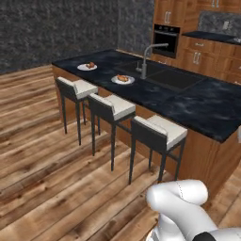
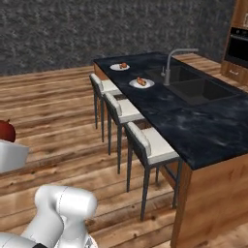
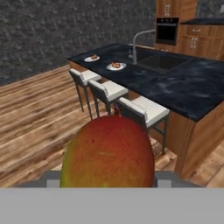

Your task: Pick up the apple and mango from the fridge and place one fruit on each plate on the dining counter.

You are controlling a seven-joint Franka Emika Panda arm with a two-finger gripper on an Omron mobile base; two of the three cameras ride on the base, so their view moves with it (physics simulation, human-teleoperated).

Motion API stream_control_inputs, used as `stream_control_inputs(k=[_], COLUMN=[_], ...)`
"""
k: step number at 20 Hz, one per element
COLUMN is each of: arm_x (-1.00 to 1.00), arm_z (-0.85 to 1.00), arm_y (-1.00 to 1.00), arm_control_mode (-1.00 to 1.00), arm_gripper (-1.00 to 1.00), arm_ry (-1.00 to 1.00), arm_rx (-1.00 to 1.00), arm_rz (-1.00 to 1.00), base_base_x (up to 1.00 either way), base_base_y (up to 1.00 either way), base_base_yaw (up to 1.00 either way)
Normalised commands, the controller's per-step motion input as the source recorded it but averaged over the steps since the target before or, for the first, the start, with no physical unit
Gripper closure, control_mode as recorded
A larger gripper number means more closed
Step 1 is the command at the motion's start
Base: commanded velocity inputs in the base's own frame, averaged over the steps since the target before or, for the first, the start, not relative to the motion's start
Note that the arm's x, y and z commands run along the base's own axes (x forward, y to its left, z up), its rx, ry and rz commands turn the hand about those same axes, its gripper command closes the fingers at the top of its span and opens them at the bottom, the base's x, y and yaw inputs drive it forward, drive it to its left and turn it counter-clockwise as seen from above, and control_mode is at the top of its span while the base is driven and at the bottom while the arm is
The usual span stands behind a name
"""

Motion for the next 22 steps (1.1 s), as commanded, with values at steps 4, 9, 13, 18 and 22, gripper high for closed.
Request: stream_control_inputs(k=[4, 9, 13, 18, 22], arm_x=[0.0, 0.0, 0.0, 0.0, 0.0], arm_z=[0.0, 0.0, 0.0, 0.0, 0.0], arm_y=[0.0, 0.0, 0.0, 0.0, 0.0], arm_control_mode=[1.0, 1.0, 1.0, 1.0, 1.0], arm_gripper=[1.0, 1.0, 1.0, 1.0, 1.0], arm_ry=[0.0, 0.0, 0.0, 0.0, 0.0], arm_rx=[0.0, 0.0, 0.0, 0.0, 0.0], arm_rz=[0.0, 0.0, 0.0, 0.0, 0.0], base_base_x=[0.33, 0.5, 0.59, 0.58, 0.52], base_base_y=[1.0, 0.98, 0.89, 0.74, 0.66], base_base_yaw=[-0.08, -0.27, -0.41, -0.54, -0.52])
